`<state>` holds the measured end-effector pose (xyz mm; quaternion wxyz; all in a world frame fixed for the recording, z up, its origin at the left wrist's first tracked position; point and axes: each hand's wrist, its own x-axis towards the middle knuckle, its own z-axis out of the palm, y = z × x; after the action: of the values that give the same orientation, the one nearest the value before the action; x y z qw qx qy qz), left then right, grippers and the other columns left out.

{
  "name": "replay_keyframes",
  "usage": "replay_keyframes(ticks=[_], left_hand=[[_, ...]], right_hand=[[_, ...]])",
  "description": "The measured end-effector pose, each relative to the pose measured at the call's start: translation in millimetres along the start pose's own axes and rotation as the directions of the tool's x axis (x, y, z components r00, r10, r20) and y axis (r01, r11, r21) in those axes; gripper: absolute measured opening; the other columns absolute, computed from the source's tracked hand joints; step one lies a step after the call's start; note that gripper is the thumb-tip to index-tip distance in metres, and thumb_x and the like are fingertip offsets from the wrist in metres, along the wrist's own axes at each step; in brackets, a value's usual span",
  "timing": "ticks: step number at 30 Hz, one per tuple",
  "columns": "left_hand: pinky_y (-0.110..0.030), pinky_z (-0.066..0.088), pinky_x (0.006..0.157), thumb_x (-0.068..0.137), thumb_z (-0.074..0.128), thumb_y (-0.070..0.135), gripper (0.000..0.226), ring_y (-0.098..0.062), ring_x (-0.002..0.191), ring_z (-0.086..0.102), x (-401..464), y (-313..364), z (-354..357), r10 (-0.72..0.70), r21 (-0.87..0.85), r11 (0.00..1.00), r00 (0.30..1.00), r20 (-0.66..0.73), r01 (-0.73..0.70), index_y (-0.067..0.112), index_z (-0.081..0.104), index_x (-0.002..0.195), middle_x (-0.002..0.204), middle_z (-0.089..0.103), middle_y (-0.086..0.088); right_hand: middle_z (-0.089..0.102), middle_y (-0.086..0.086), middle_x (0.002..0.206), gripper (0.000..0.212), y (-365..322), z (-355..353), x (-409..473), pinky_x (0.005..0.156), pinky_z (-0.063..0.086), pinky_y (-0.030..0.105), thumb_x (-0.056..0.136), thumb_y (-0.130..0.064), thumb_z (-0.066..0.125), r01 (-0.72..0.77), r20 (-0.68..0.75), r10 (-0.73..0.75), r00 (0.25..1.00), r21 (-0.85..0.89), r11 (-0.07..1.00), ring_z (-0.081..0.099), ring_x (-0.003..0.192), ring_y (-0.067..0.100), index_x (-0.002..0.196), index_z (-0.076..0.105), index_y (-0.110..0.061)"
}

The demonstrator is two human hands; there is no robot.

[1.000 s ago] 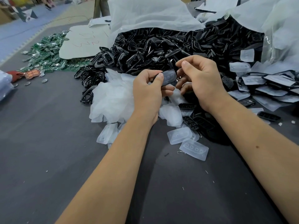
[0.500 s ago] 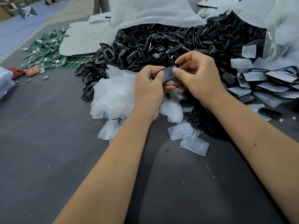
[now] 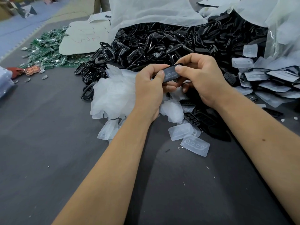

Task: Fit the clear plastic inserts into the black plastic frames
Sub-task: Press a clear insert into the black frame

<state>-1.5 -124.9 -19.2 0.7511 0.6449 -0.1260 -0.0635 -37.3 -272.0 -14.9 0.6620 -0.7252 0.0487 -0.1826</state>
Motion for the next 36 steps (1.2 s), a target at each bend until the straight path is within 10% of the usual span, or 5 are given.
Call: replay_keyframes(ticks=[9,26,36], left_hand=[[-0.045,0.064,0.060,0.095,0.074,0.017,0.009,-0.025,0.055,0.071,2.3,-7.0,2.4,0.088,0.171,0.981,0.996,0.002,-0.087,0.019,0.070,0.103,0.071,0.068,-0.014],[-0.025,0.053,0.051,0.103,0.047,-0.007,0.028,-0.016,0.056,0.063,0.5,-0.2,2.4,-0.032,0.041,0.999,0.999,0.016,0.032,0.001,0.070,0.116,0.070,0.065,-0.011],[-0.023,0.042,0.042,0.103,0.063,0.015,0.018,-0.013,0.047,0.057,1.9,-2.6,1.6,0.024,0.166,0.986,1.000,0.000,-0.023,0.016,0.072,0.087,0.060,0.065,0.001]], right_hand=[[0.069,0.013,0.073,0.005,2.3,-0.4,0.0,0.045,0.048,0.027,0.094,-0.002,0.072,0.059,-0.096,-0.062,0.993,-0.028,0.998,0.061,0.054,0.019,0.096,0.069,0.001],[0.069,0.008,0.070,0.007,3.5,-0.6,0.4,0.048,0.049,0.024,0.093,-0.003,0.074,0.042,-0.065,-0.045,0.997,-0.046,0.998,0.063,0.055,0.015,0.096,0.068,-0.001],[0.070,0.015,0.074,0.011,0.3,-2.0,-2.6,0.045,0.047,0.027,0.092,-0.003,0.076,0.065,-0.031,-0.066,0.997,-0.043,0.997,0.061,0.052,0.016,0.097,0.068,0.002]])
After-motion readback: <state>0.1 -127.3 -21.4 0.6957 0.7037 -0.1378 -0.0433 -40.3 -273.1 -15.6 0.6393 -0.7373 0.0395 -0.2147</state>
